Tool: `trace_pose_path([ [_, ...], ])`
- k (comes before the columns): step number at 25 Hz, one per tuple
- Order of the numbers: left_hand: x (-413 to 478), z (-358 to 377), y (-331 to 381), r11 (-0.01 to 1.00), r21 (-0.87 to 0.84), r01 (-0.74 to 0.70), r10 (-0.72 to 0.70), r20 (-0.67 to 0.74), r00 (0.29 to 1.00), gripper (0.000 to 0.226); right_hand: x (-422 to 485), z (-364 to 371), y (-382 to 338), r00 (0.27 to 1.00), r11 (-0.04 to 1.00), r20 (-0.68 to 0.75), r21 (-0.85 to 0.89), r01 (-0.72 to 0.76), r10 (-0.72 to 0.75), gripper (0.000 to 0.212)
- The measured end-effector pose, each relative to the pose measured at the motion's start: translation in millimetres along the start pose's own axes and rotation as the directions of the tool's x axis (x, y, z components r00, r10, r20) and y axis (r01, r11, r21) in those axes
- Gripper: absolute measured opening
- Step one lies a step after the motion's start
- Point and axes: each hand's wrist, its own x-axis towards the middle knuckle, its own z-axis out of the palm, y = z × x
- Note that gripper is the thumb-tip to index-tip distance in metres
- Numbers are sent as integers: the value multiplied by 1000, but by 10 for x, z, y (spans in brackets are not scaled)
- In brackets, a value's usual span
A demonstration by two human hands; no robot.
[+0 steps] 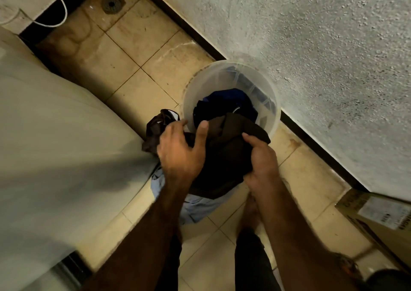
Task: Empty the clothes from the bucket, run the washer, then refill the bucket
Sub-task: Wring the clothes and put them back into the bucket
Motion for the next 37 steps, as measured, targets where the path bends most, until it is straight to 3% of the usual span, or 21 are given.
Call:
trace_pose_path([
  [2, -200, 18, -199, 998, -4, -68, 66, -187, 980, 83, 24, 47, -70, 997, 998, 48, 35, -61, 59, 20],
  [5, -413, 85, -306, 977, -113, -179, 157, -176, 972, 86, -70, 52, -156, 987, 990, 156, 128, -52, 32, 42],
  [8, -411, 14, -146, 915, -208, -345, 309, -188, 932, 75, -125, -13, -345, 962, 960, 271, 279, -37, -42, 40],
  [11, -192, -76, -3, 928, -124, -350, 298, -314, 901, 59, 125, -5, -418, 981, 982, 192, 178, -64, 29, 45],
  [13, 12, 4, -76, 974, -44, -220, 208, -197, 958, 57, 288, 37, -458, 992, 993, 82, 59, -103, 98, 50],
  [14, 96, 98, -149, 990, -34, -134, 133, -11, 991, 61, 349, 55, -468, 994, 994, 47, 38, -98, 96, 53],
  [15, 141, 202, -202, 998, -21, -63, 66, 207, 976, 69, 410, 76, -463, 996, 996, 23, 33, -88, 87, 54],
  [17, 128, 438, -259, 983, 107, -150, 81, 483, 872, 90, 466, 106, -430, 997, 997, 9, 16, -76, 76, 51],
  [19, 150, 591, -256, 932, 251, -261, 96, 526, 845, 90, 495, 109, -310, 994, 994, 53, -63, -90, 93, 47],
  [22, 256, 650, -171, 893, 366, -263, 113, 383, 917, 54, 507, 98, -100, 999, 969, 10, -244, -35, 39, 39],
  [23, 270, 652, -158, 903, 349, -250, 119, 354, 927, 45, 503, 79, -45, 998, 953, -40, -303, 31, -45, 28],
  [25, 196, 618, -58, 984, 129, -125, 83, 291, 953, 42, 484, -21, 87, 967, 909, -154, -396, 128, -204, 14],
  [27, 59, 581, 91, 995, -96, 16, 8, 239, 971, 34, 484, -158, 335, 954, 901, -211, -420, 109, -214, 27],
  [29, -37, 490, 234, 989, -143, 42, -11, 212, 977, 21, 476, -256, 577, 964, 899, -215, -434, 49, -156, 27],
  [31, -41, 392, 347, 983, -173, 65, -29, 202, 979, 16, 469, -345, 742, 981, 922, -166, -387, 28, -99, 24],
  [33, 53, 336, 454, 964, -229, 137, -85, 224, 971, 17, 364, -376, 823, 996, 904, -21, -421, 72, -89, 24],
  [35, 170, 331, 577, 937, -292, 191, -108, 277, 955, 13, 266, -336, 852, 984, 803, 155, -574, 162, -88, 25],
  [37, 243, 353, 707, 917, -334, 216, -106, 317, 942, 10, 258, -257, 853, 952, 697, 281, -660, 282, -118, 46],
])
